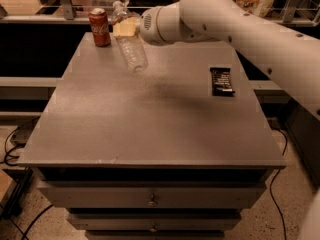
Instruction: Move water bottle near coke can
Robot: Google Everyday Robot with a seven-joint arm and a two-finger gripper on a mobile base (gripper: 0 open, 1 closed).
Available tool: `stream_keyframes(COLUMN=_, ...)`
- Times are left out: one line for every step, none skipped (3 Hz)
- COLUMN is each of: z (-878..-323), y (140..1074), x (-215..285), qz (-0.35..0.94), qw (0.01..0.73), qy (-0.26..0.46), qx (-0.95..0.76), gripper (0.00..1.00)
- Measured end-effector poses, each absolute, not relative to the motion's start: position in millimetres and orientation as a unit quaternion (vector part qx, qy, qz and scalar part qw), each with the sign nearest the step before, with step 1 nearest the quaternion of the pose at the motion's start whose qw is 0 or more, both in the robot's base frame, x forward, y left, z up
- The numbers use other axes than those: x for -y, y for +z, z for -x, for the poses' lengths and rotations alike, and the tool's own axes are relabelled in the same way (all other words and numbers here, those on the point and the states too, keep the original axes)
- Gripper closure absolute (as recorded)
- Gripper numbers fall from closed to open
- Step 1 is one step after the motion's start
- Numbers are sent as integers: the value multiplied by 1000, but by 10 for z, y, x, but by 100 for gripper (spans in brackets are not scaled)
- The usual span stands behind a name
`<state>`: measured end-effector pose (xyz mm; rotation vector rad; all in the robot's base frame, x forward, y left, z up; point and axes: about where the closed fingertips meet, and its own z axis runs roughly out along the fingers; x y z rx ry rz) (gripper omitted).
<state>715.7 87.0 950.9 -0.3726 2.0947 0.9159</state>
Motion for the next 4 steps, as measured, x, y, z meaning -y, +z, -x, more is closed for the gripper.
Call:
stream_keyframes(z=-7457, y=9402, x=-929, qz=93, qw=393, qy=353, qx=-844, gripper=100)
stream_keyframes(z=-7433, y=9408, x=-942, qz=95, qw=392, qy=356, qx=-843, gripper=100)
stream_keyframes(z=-7555, y=9221, x=-928, qz=62, qw=383, qy=352, qx=-852, gripper=100)
stream_keyframes(z=-7723, y=9031, x=-892, qz=25, qw=369, qy=355, qx=-859, gripper=100)
